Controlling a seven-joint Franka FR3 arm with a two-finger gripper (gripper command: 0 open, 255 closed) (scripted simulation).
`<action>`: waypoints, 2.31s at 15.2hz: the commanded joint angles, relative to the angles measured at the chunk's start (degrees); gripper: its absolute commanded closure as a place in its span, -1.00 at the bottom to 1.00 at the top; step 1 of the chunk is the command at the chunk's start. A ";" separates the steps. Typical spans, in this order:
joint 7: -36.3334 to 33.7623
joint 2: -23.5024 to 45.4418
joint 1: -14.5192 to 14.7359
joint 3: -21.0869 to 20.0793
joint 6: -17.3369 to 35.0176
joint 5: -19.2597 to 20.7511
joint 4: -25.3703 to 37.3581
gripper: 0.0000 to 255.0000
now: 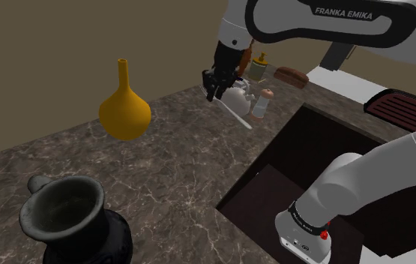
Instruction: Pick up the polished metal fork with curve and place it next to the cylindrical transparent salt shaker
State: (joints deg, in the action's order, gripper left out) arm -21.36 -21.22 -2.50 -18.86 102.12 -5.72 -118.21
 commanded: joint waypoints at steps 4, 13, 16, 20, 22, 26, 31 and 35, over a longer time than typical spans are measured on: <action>7.01 -0.36 -2.36 4.95 0.06 1.14 -0.77 1.00; 19.22 2.12 -6.93 13.53 0.40 3.58 0.91 1.00; 23.16 3.98 -8.45 16.21 0.46 4.26 2.62 1.00; 28.36 7.22 -10.46 19.62 0.40 4.85 5.82 1.00; 30.94 9.15 -11.44 21.26 0.29 4.99 7.83 1.00; 36.06 13.63 -13.44 24.34 -0.20 4.85 12.69 1.00; 42.37 20.40 -16.13 27.80 -1.48 3.82 20.52 1.00; 47.28 26.85 -18.67 30.13 -3.28 2.28 28.47 1.00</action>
State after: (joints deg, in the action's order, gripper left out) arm 24.53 4.22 -20.47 10.66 99.15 -3.06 -91.41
